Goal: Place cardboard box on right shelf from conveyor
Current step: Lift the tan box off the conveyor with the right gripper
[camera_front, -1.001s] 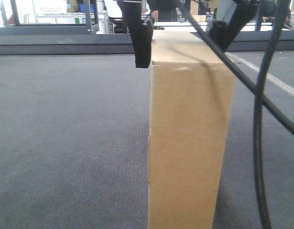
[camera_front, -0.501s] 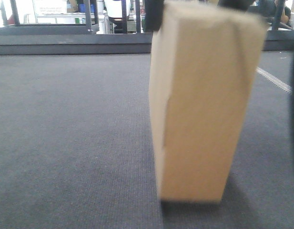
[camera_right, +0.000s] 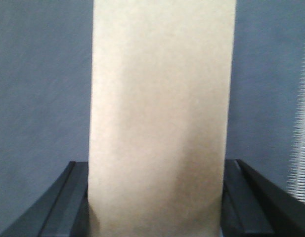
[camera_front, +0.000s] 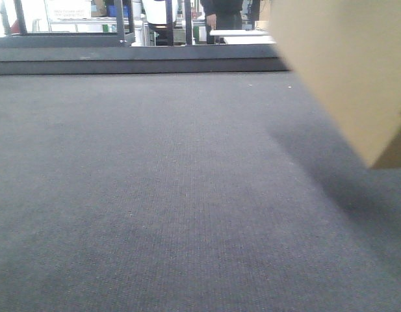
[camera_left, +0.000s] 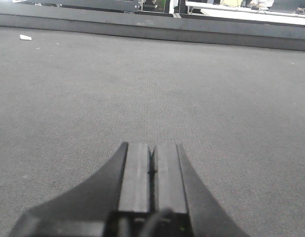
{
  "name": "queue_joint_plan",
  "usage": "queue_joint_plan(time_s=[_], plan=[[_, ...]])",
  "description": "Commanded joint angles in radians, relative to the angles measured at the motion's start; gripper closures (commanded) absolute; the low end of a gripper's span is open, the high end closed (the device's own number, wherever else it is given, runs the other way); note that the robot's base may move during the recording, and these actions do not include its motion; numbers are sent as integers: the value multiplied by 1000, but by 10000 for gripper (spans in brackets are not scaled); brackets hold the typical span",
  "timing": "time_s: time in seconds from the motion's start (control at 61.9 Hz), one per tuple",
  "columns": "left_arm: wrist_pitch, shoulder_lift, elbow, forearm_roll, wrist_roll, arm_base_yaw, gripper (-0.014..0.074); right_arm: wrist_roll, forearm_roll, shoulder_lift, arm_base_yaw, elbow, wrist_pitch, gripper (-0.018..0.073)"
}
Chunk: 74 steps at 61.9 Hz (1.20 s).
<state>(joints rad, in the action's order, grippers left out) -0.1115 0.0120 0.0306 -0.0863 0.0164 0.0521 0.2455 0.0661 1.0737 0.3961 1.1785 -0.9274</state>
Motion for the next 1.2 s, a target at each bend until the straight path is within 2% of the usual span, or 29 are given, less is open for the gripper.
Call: queue_joint_plan(time_s=[0.0,0.048,0.178,0.275,0.339,0.727,0.921,1.066,1.179], plan=[[80,10,-3,-3,-1,-1,715,-100,-48,-115,-116,-68,169,211],[80,10,-3,-3,-1,-1,715,-149,-66,-166,-190,-122,211,211],[80,10,-3,-3,-1,-1,715,-311,-130,-294,-329,-259,311,211],[80,10,-3,-3,-1,-1,715,-421,-201,-378,-397,-335,375,211],[80,10,-3,-3,-1,-1,715,-447,-230,-432,-417,-379,417,211],[80,10,-3,-3,-1,-1,715,-435,-245,-804,-420,-634,619,211],[80,10,-3,-3,-1,-1,715,-310,-234,-956,-420,-708,632,211],[80,10,-3,-3,-1,-1,715,-288,-118,-1003,-420,-714,592,211],[80,10,-3,-3,-1,-1,715,-224,-40,-1016,-420,-717,581,211]])
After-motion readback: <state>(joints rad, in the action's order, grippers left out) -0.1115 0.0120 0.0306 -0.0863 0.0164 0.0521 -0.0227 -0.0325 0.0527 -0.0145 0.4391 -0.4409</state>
